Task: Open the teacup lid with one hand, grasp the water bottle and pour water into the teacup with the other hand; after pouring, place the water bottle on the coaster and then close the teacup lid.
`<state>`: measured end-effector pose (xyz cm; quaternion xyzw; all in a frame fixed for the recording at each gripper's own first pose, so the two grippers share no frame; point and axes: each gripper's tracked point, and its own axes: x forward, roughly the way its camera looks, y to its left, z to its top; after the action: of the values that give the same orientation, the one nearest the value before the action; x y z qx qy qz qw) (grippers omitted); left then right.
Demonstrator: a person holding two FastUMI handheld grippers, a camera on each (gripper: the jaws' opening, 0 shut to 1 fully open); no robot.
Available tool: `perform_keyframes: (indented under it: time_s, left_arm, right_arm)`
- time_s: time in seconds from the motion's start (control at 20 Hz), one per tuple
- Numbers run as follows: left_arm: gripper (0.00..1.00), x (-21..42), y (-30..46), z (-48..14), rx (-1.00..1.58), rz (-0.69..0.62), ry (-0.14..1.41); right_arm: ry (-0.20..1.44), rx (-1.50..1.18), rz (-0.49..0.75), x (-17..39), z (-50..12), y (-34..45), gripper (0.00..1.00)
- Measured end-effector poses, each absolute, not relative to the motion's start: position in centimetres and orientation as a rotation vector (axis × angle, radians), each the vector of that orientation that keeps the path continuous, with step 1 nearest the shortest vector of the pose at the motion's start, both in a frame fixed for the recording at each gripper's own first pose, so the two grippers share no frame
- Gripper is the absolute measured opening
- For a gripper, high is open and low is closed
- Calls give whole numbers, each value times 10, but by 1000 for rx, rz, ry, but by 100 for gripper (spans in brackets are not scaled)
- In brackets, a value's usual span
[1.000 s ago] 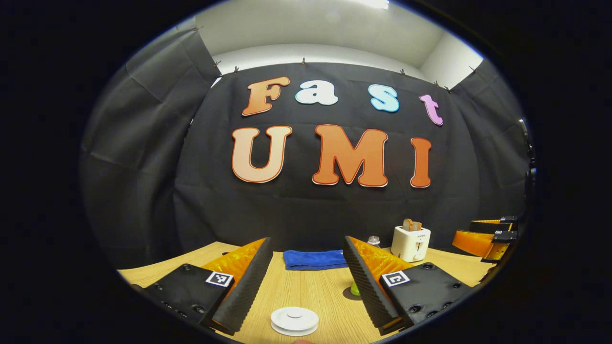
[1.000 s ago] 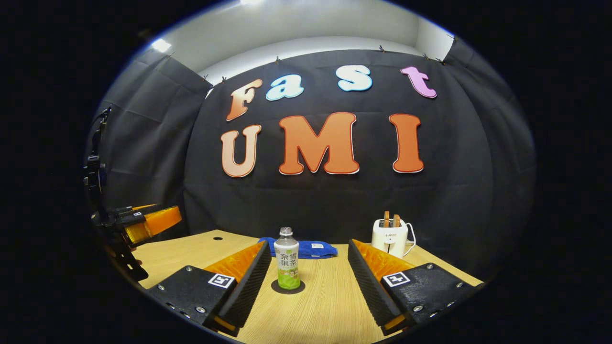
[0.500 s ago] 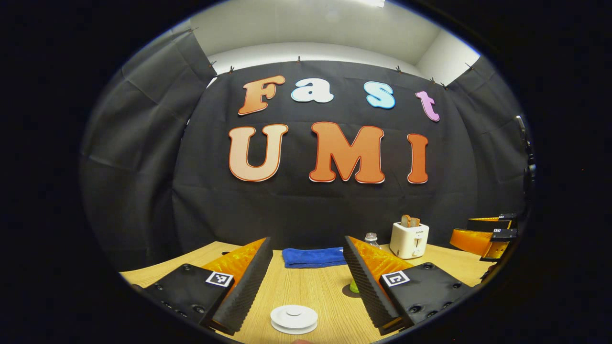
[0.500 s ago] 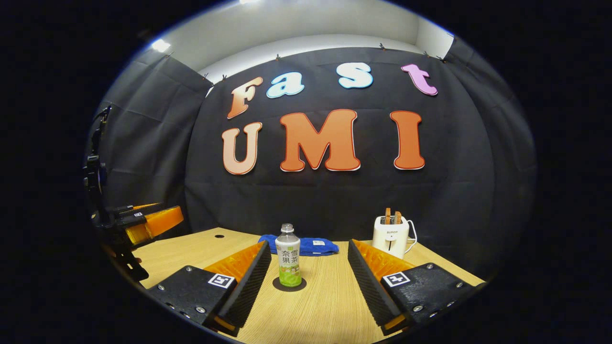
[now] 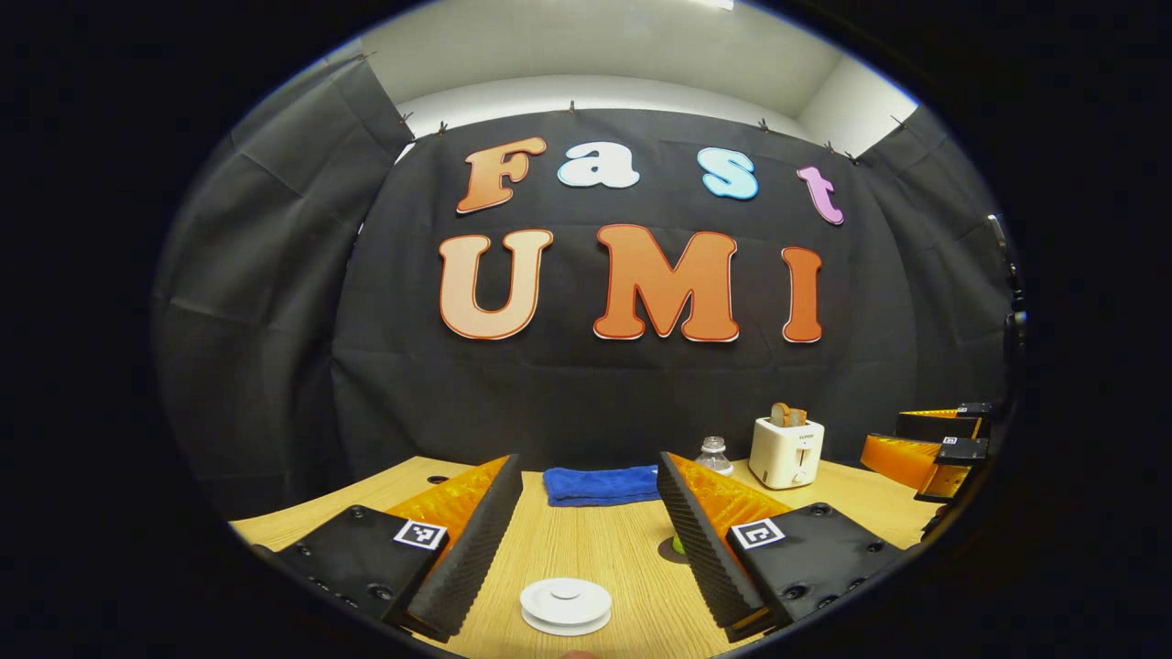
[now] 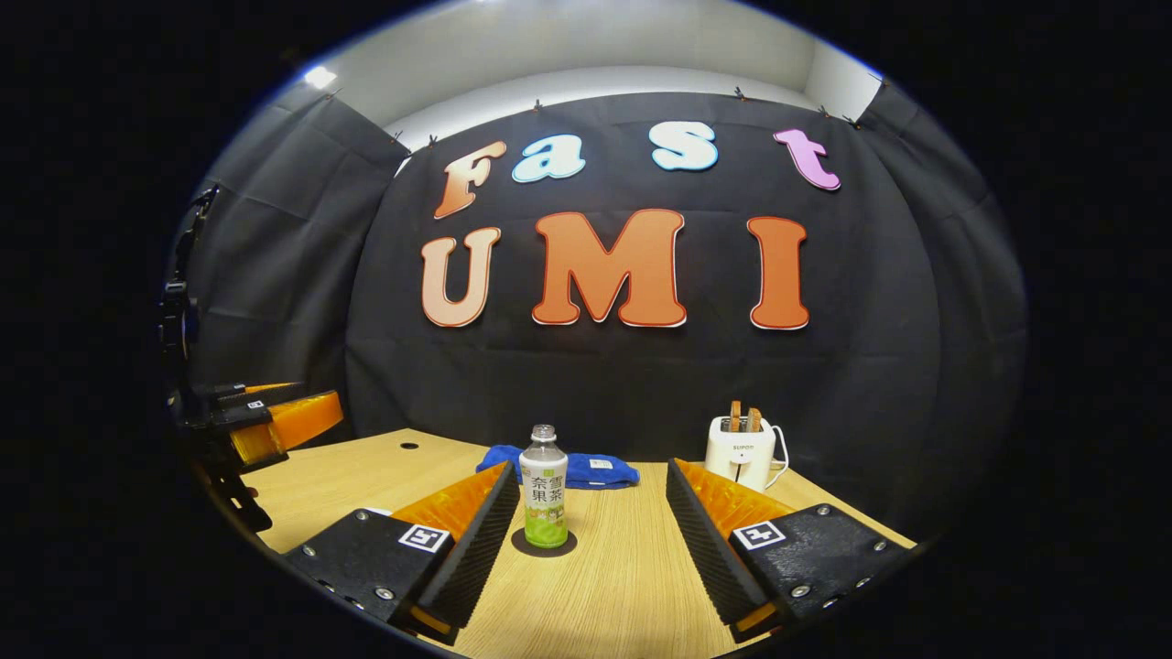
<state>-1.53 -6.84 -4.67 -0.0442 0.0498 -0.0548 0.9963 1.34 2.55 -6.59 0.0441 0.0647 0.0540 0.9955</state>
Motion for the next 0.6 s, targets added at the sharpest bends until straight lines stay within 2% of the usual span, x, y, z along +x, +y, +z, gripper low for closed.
perform_keyframes:
  time_s: [0.6]
  left_arm:
    - [97, -12, -65, -51, -67, -97, 115]
  right_arm:
    - [141, 78, 78, 19, -69, 12, 97]
